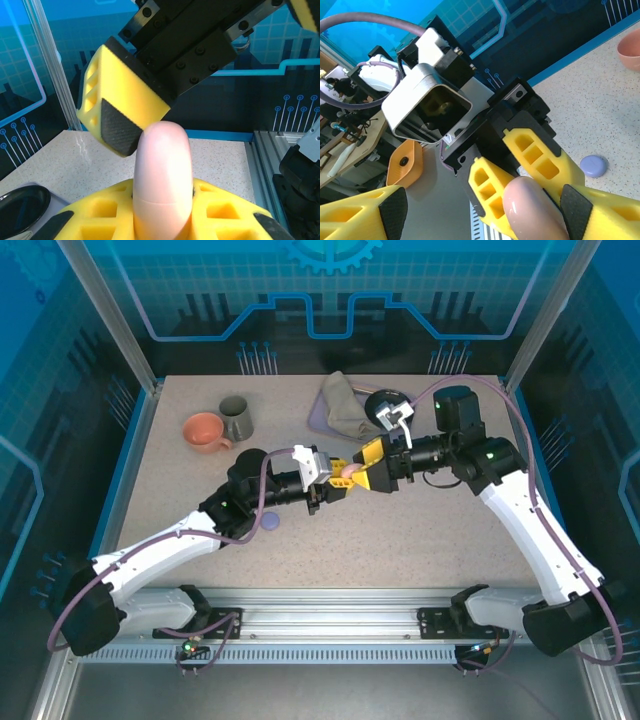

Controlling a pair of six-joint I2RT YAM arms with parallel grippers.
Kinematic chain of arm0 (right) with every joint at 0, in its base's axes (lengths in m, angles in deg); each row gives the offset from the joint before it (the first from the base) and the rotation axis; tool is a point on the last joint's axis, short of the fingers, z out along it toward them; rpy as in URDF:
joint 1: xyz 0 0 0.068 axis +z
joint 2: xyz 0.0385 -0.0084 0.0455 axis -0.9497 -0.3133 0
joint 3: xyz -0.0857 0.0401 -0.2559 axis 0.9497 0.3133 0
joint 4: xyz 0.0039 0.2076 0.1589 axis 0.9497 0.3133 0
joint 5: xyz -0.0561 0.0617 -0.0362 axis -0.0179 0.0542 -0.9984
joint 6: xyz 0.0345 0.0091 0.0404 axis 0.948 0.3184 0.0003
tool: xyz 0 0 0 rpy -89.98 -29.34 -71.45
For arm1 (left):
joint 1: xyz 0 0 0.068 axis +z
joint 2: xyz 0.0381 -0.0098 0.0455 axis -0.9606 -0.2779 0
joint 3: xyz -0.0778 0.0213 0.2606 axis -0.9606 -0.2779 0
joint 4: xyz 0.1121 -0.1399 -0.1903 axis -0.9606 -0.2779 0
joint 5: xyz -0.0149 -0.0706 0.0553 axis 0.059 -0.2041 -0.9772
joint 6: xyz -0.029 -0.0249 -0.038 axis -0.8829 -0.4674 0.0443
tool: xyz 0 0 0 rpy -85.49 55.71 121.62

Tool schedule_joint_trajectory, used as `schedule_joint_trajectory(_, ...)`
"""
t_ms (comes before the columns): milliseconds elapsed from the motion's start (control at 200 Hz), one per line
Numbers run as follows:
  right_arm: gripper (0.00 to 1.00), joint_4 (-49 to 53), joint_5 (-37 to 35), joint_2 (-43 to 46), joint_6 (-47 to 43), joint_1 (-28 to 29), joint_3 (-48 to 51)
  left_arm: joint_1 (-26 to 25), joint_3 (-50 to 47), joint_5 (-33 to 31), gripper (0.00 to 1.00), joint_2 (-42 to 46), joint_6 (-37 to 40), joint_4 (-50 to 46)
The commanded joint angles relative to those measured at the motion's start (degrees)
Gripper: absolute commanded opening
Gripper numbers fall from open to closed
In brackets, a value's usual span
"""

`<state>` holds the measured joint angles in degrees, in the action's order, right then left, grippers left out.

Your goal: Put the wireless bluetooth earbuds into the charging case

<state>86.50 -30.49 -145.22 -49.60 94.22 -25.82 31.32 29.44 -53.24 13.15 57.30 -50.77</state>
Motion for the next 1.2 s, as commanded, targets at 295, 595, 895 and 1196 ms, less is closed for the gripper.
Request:
schedule_joint_trajectory(295, 0.85, 1.0, -13.7, 5.4, -7.8, -2.3, -1.3, -0.3, 2.0, 1.2, 0.0, 0.8, 1.4, -1.2)
schedule_joint_trajectory(595, 0.87, 5.0, -11.9, 10.2, -29.5, -2.0, 0.3, -0.3, 2.6, 2.7, 0.0, 3.2, 4.1, -5.9)
schedule_joint_trajectory(895, 0.82, 9.3, -18.5, 9.1, -44.5, 4.8, 0.2, -0.3, 3.5, 4.3, 0.0, 3.9, 6.2, -8.6)
schedule_joint_trajectory(1196, 0.67, 9.8, -22.6, 4.7, -46.8, 8.7, -1.0, -0.3, 3.4, 4.9, 0.0, 4.3, 6.5, -8.7)
